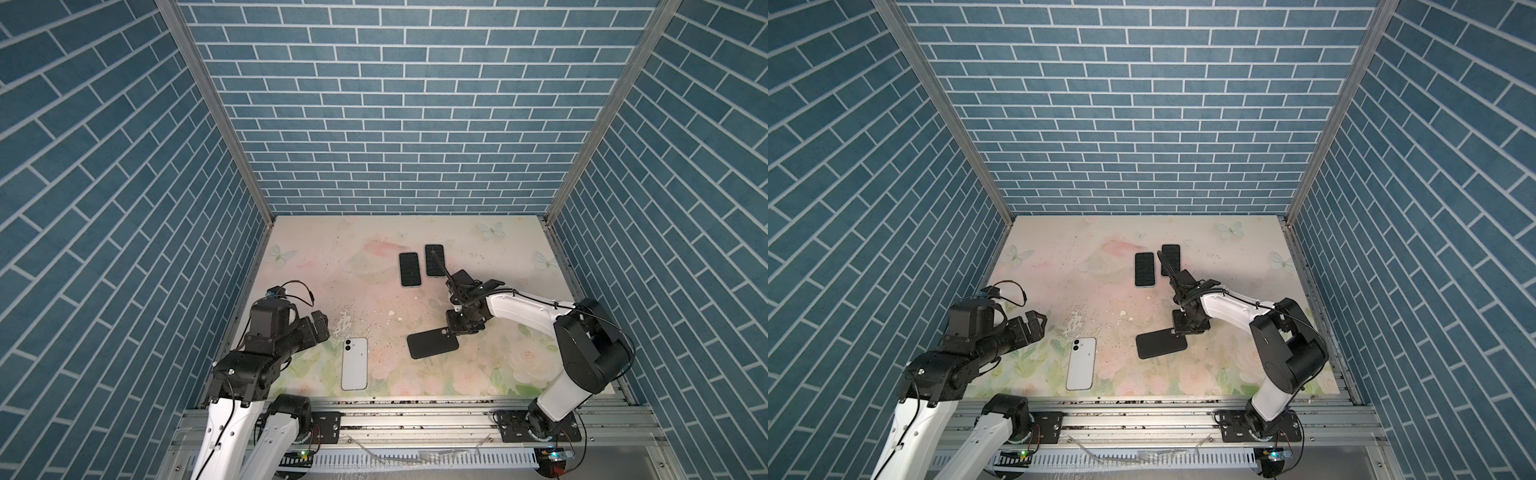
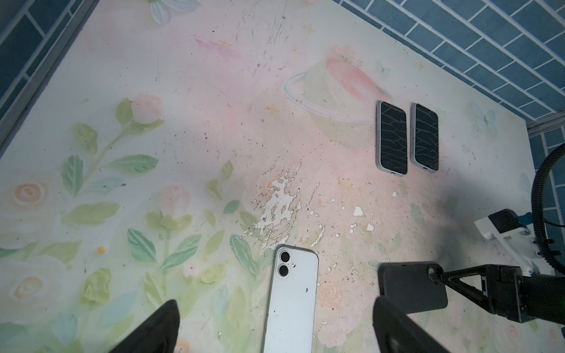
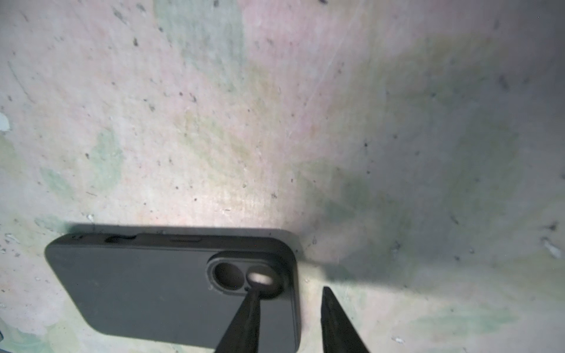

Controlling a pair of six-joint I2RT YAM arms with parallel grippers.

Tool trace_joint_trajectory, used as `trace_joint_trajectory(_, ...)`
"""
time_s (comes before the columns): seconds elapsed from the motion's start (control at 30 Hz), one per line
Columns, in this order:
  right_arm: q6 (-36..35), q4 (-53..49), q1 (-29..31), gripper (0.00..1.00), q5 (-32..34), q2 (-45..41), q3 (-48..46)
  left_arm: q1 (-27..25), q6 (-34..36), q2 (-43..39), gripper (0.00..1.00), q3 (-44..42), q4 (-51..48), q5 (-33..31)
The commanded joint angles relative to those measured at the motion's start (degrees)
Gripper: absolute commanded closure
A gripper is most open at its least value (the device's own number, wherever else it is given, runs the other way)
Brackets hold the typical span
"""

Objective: Put the phone into the phone case

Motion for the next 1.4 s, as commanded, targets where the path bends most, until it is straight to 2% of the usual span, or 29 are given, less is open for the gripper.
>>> trace_joint_trajectory(0.0, -0.9, -0.2, -0.3, 0.66, 0.0, 1.7, 1.3, 0.5, 0.6, 0.0, 0.0, -0.5, 0.5, 0.2)
trace_joint_trajectory(0.17, -0.9, -0.3, -0.3, 0.75, 1.4, 3.3, 0.8, 0.5, 0.7, 0.1, 0.0, -0.5, 0.5, 0.2)
trace_joint_trajectory(0.47, -0.4, -0.5, -0.3, 0.76, 4.1, 4.3, 0.9, 0.5, 0.6, 0.2, 0.0, -0.5, 0.6, 0.2)
trace_joint_trajectory(0.5, -0.3, -0.6, -0.3, 0.77, 4.3, 4.3, 1.0, 0.5, 0.6, 0.2, 0.0, -0.5, 0.6, 0.2)
trace_joint_trajectory(0.53, -0.2, -0.5, -0.3, 0.83, 4.4, 4.3, 1.0, 0.5, 0.6, 0.2, 0.0, -0.5, 0.5, 0.2)
trace_joint_trajectory(0.83, 0.4, -0.2, -0.3, 0.84, 4.4, 4.9, 1.7, 0.5, 0.5, 0.2, 0.0, -0.5, 0.5, 0.2)
trace_joint_trajectory(1.0, 0.3, 0.2, -0.3, 0.79, 3.4, 6.3, 1.5, 0.5, 0.6, 0.2, 0.01, -0.5, 0.5, 0.2)
trace_joint_trajectory(1.17, 0.5, 0.7, -0.3, 0.79, 2.3, 6.4, 1.2, 0.5, 0.5, 0.1, 0.0, -0.5, 0.4, 0.2)
trace_joint_trajectory(1.23, 0.6, 0.6, -0.3, 0.82, 2.3, 5.5, 1.3, 0.5, 0.6, 0.2, 0.0, -0.5, 0.6, 0.3)
trace_joint_trajectory(1.27, 0.6, 0.5, -0.3, 0.87, 2.3, 4.9, 1.3, 0.5, 0.7, 0.3, 0.0, -0.6, 0.6, 0.4)
trace_joint_trajectory(1.37, 0.6, -0.6, -0.3, 0.89, 3.1, 2.0, 1.9, 0.5, 0.8, 1.1, 0.0, -0.8, 1.1, 1.6)
